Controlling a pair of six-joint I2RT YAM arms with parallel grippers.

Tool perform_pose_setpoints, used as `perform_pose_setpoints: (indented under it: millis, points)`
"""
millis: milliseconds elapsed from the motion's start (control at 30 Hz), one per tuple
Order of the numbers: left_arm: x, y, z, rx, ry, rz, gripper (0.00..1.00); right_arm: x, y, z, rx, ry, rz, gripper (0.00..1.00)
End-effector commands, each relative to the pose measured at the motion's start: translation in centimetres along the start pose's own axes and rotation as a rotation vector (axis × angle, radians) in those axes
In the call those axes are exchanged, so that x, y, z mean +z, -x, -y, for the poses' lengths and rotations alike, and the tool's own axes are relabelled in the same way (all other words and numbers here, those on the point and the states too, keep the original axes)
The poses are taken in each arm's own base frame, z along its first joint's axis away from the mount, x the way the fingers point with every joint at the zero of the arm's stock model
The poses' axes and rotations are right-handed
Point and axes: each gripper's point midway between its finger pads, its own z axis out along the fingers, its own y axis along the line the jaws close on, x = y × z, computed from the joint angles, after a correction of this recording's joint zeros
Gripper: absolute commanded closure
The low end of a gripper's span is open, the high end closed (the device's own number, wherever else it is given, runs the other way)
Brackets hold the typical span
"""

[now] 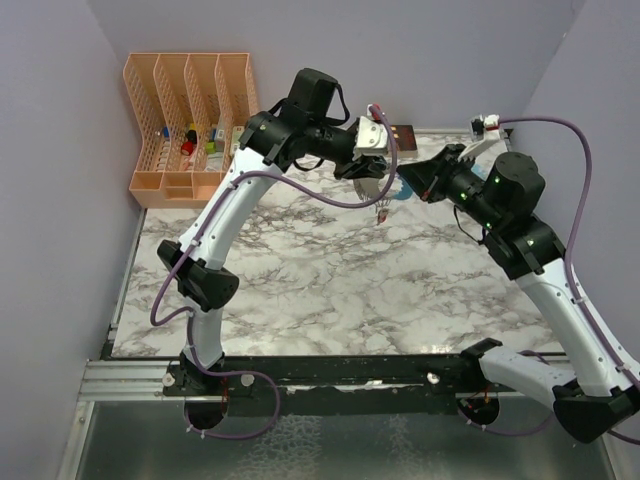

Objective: Put the keys on the keyring

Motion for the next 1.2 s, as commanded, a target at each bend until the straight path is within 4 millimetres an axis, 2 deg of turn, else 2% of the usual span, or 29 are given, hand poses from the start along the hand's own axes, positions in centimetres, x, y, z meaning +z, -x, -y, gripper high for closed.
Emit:
perform_pose_setpoints:
  millis: [0,300,367,533,700,833,967,1000,1033,1067,1100,1167]
  points:
    - [-0.8,-0.3,-2.4,-0.015,0.111,-0.029,1.0,-0.4,2.2,1.4,0.052,-0.12,0.112,0.99]
    - [-0.3,0.6,-2.4,-0.04,0.107,0.007,1.0,1.5,1.9,2.3,0.048,-0.166,0.156,0.99]
    - [-0.1,0.5,-2.3,-0.047,0.102,0.004,1.0,1.6,2.5,2.3,0.037,-0.176,0.183,0.99]
    - [0.1,0.6,-2.2,-0.065,0.103,0.012,1.0,2.2,3.5,1.8,0.012,-0.168,0.219,0.99]
    - [0.2,0.4,-3.2,-0.078,0.145,0.006,1.0,3.5,2.6,0.3,0.017,-0.103,0.199,0.99]
    - [0.0,0.3,-3.9,-0.089,0.187,-0.01,1.0,3.2,2.3,0.2,0.01,-0.105,0.188,0.99]
    - [0.0,0.5,-3.8,-0.084,0.181,-0.004,1.0,2.5,2.2,-0.9,-0.002,-0.052,0.175,0.99]
    - [0.0,0.4,-3.6,-0.072,0.171,-0.006,1.0,2.3,2.4,-1.0,-0.01,-0.052,0.168,0.98]
    - [0.0,0.3,-3.3,-0.053,0.154,-0.008,1.0,1.9,2.6,-1.0,-0.024,-0.056,0.168,0.91]
    - [0.0,-0.1,-3.0,-0.035,0.14,-0.02,1.0,1.4,3.0,-1.1,-0.044,-0.059,0.177,0.8]
    - [0.0,-0.3,-2.6,-0.019,0.127,-0.028,1.0,0.8,3.6,-1.3,-0.062,-0.059,0.187,0.75]
    - [-0.1,-0.9,-1.9,0.013,0.095,-0.046,1.0,0.0,4.4,-1.7,-0.112,-0.061,0.182,0.72]
